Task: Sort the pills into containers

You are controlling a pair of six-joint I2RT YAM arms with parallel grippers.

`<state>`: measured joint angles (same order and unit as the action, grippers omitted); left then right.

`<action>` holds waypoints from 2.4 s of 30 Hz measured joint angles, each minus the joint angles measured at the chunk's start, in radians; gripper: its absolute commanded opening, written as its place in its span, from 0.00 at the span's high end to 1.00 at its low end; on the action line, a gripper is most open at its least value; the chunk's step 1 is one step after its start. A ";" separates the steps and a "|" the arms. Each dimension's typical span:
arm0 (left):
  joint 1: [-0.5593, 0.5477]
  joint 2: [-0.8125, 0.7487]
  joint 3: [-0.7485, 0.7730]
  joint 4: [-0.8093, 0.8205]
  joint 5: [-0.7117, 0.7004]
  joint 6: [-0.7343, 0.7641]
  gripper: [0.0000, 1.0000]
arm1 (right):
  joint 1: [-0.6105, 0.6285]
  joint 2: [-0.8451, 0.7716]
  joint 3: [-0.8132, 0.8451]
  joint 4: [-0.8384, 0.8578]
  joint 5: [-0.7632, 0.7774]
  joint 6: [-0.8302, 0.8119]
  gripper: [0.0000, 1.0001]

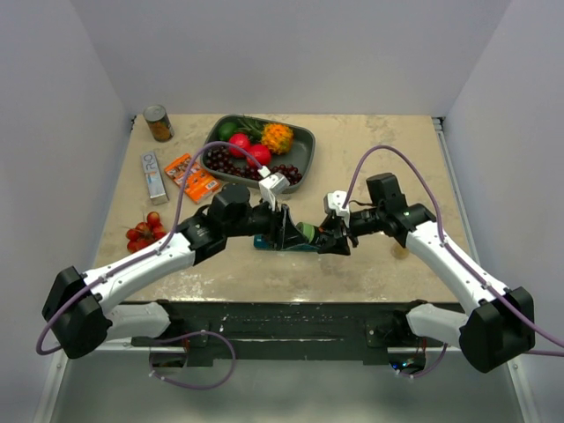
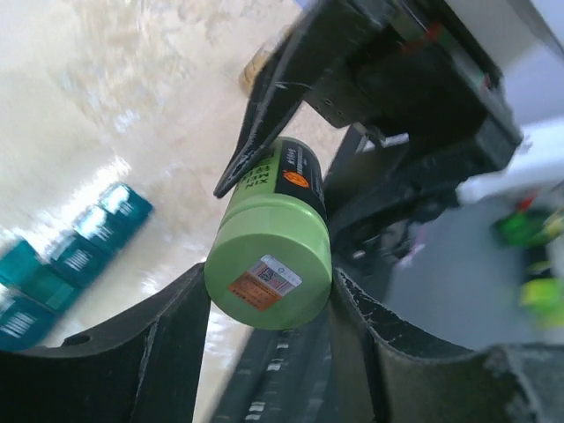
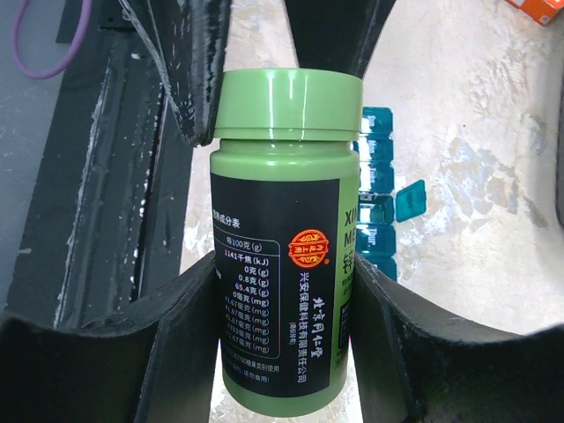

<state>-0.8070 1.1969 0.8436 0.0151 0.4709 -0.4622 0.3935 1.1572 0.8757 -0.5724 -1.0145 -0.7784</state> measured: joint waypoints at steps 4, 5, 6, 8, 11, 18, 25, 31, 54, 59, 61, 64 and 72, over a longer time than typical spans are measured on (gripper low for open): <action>0.005 0.029 0.032 -0.056 -0.034 -0.307 1.00 | -0.008 0.000 0.000 0.001 0.005 0.013 1.00; 0.008 0.039 0.039 -0.065 -0.036 -0.373 1.00 | -0.010 0.000 0.000 -0.002 0.007 0.016 1.00; 0.009 0.047 0.045 -0.072 -0.038 -0.421 1.00 | -0.013 0.000 0.000 -0.004 0.010 0.019 1.00; 0.012 0.064 0.061 -0.093 -0.047 -0.519 1.00 | -0.021 0.000 -0.001 -0.008 0.011 0.021 1.00; 0.013 0.067 0.067 -0.114 -0.063 -0.618 1.00 | -0.024 -0.002 -0.001 -0.008 0.012 0.026 1.00; 0.021 0.050 0.063 -0.129 -0.071 -0.714 1.00 | -0.026 -0.016 -0.001 0.003 0.010 0.035 1.00; 0.060 0.014 0.043 -0.122 -0.034 -0.782 1.00 | -0.022 -0.020 -0.001 0.024 0.010 0.038 1.00; 0.080 -0.006 0.041 -0.092 -0.001 -0.803 1.00 | -0.024 -0.020 -0.002 0.027 0.021 0.038 1.00; 0.207 -0.272 -0.104 -0.213 -0.030 -0.594 1.00 | -0.030 -0.020 -0.013 0.027 0.028 0.037 1.00; 0.211 -0.306 -0.120 -0.306 -0.129 -0.454 1.00 | -0.034 -0.020 -0.013 0.026 0.028 0.037 1.00; 0.211 -0.318 -0.130 -0.344 -0.182 -0.403 1.00 | -0.036 -0.020 -0.012 0.027 0.028 0.037 1.00; 0.211 -0.342 -0.170 -0.376 -0.267 -0.346 1.00 | -0.040 -0.020 -0.013 0.027 0.028 0.037 1.00; 0.212 -0.389 -0.278 -0.434 -0.480 -0.292 1.00 | -0.042 -0.020 -0.013 0.027 0.028 0.037 1.00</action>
<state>-0.5945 0.8078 0.5655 -0.4187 -0.0086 -0.7544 0.3519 1.1374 0.8631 -0.5457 -0.9863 -0.7414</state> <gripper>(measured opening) 0.552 0.548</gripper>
